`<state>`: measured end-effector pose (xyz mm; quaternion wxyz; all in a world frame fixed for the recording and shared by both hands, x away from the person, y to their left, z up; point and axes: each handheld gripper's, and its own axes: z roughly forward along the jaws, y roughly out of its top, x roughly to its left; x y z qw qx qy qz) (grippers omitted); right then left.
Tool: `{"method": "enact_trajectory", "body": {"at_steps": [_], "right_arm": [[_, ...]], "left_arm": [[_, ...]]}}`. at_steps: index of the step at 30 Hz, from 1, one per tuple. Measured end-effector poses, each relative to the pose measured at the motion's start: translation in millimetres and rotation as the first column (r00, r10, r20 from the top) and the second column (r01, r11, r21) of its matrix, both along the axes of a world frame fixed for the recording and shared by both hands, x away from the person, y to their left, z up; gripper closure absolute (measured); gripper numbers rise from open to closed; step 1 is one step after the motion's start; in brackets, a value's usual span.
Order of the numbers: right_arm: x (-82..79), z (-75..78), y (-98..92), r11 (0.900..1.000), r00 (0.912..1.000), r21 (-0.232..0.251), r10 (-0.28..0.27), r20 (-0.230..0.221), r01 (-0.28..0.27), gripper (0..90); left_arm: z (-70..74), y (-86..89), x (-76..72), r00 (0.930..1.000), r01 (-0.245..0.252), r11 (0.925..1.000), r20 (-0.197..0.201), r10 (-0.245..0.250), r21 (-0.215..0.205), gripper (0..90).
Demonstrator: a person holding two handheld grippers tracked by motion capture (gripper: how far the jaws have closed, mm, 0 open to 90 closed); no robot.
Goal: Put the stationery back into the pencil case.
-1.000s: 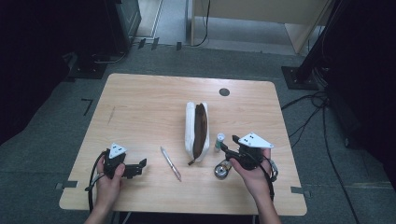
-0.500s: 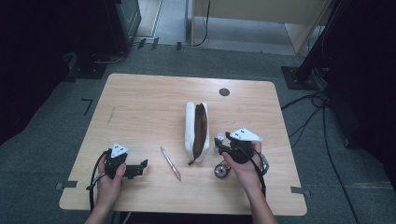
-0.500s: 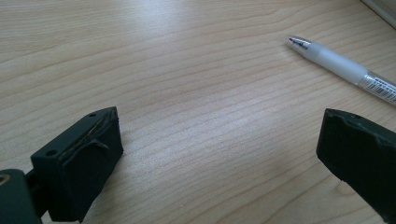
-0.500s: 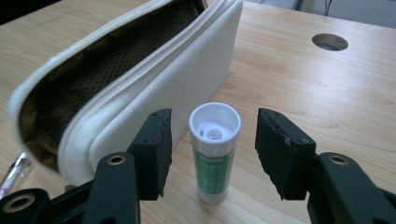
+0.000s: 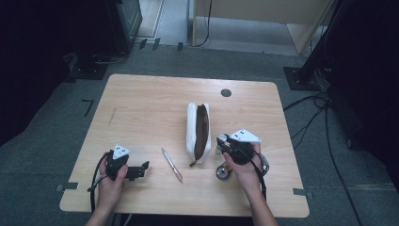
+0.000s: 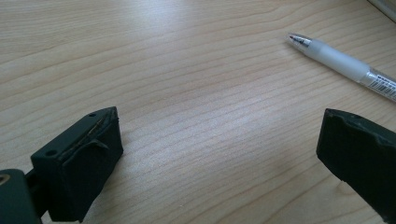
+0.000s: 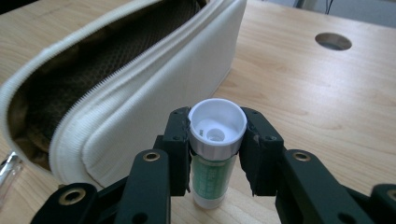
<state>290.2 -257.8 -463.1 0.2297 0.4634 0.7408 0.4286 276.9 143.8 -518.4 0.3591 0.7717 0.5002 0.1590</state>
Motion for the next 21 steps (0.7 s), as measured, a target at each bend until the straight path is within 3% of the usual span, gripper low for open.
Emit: {"method": "enact_trajectory", "body": {"at_steps": [5, 15, 21], "right_arm": [[-5.7, 14.8, -2.0, 1.000, 0.9994, 0.020, 0.008, 0.034, -0.009, 66.1], [-18.1, 70.9, 12.3, 0.999, 0.9933, 0.021, 0.043, 0.107, -0.045, 66.1], [-22.1, 88.9, 19.4, 0.998, 0.9900, 0.030, 0.054, 0.130, -0.058, 66.1]], "left_arm": [[0.0, -0.8, 0.2, 1.0000, 0.002, 1.0000, 0.000, -0.002, 0.007, 0.4], [0.2, -0.4, 0.2, 1.0000, 0.003, 1.0000, -0.002, -0.003, 0.006, 0.4], [0.1, -0.2, 0.2, 1.0000, 0.002, 1.0000, -0.001, -0.002, 0.002, 0.4]]}}
